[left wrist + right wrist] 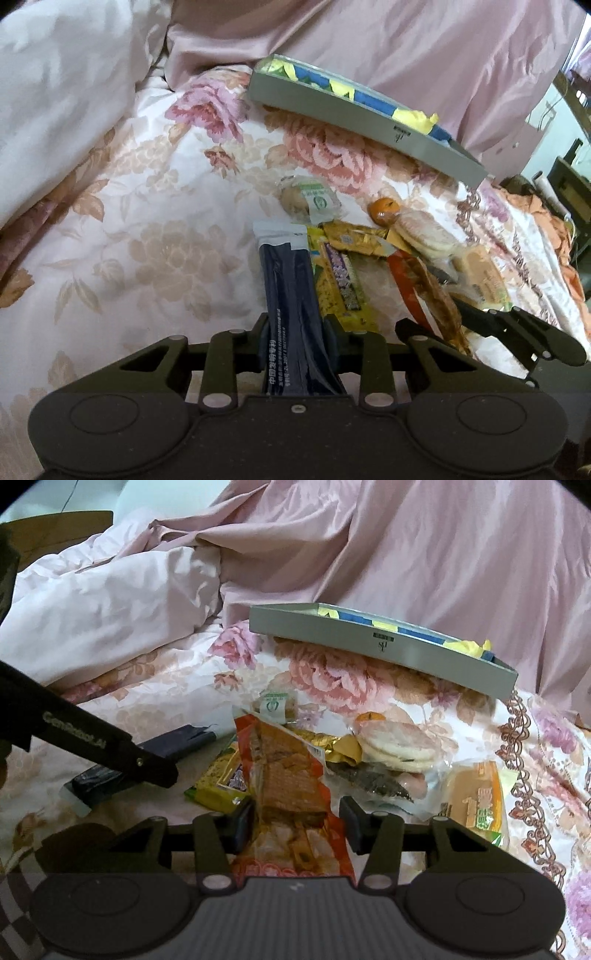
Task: Organize snacks
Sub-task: 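Carry both packs to the grey tray and release them inside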
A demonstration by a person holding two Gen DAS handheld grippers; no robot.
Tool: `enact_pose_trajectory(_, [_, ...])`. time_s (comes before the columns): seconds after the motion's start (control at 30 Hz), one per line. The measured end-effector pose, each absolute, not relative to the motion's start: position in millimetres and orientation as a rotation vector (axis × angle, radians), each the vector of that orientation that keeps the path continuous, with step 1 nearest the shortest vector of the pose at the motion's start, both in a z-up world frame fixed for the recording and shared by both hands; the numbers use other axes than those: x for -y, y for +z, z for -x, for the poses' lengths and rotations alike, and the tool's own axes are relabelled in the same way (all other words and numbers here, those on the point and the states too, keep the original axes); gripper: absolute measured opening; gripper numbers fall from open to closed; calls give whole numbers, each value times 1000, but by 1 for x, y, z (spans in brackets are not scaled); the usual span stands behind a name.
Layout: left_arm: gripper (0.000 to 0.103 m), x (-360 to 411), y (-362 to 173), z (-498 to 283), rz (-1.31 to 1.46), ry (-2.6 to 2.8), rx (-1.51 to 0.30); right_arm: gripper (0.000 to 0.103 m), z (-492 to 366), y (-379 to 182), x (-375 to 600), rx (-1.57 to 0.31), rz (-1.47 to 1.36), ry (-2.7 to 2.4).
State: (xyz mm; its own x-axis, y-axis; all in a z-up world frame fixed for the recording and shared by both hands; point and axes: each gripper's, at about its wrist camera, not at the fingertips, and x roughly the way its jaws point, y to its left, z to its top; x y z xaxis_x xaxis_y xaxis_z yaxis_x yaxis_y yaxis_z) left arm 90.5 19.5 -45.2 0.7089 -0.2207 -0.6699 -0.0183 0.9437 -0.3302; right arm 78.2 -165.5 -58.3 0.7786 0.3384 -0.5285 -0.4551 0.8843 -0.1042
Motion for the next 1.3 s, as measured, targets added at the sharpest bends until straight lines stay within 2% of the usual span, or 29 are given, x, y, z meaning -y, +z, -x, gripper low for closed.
enact_pose_trajectory(0.27, [32,-15,-27,-79,312,-120,-673,54,-73,-51,168,-455,252,420])
enact_pose_trajectory(0.57, [32,-11,7,-104,321,-130,-565,54,-83,-25,184,-350,229,370])
enact_pose_trajectory(0.8, [32,14,41,-145,317,-157,-459,54,-129,4,208,-229,231,294])
enact_pose_trajectory(1.03, [32,51,63,-210,300,-191,-411,54,-199,20,239,-185,220,220])
enact_pose_trajectory(1.3, [32,75,59,-305,312,-177,-463,55,-268,17,252,-182,199,222])
